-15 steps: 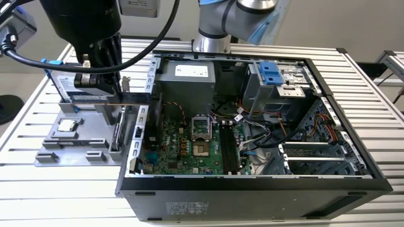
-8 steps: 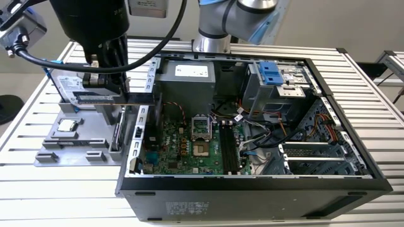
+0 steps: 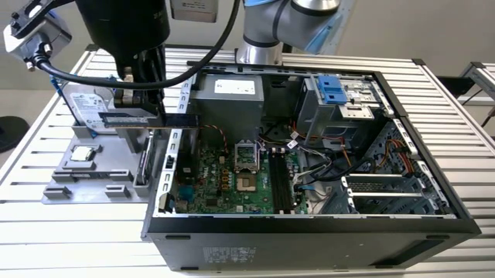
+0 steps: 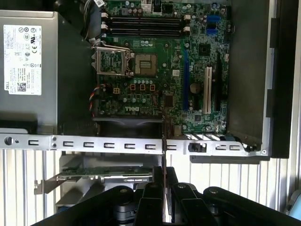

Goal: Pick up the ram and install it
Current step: 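Pick up the ram and move it above insertion slot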

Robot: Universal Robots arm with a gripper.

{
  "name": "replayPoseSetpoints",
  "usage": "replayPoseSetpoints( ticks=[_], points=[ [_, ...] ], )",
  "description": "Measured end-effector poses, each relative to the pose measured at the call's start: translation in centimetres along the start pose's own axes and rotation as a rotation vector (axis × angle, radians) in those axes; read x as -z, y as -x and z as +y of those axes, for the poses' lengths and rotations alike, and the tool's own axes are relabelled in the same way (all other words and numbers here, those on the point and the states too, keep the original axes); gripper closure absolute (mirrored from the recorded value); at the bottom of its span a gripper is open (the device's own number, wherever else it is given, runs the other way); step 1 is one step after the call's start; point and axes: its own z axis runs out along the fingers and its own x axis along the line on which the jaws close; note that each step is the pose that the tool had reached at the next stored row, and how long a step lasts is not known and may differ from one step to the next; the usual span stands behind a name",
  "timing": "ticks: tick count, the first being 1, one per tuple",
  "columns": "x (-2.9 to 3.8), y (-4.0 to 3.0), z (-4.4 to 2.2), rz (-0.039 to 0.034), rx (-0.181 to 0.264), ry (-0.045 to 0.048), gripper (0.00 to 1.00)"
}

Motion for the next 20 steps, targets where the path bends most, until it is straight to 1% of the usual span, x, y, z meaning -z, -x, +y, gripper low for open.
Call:
replayPoseSetpoints(
  ticks=[11, 20],
  points=[
    [-0.03, -0.01, 1.53, -0.0001, 0.000, 0.0000, 1.00],
    [-0.06, -0.02, 2.60, 0.0000, 0.000, 0.0000, 1.00]
  ],
)
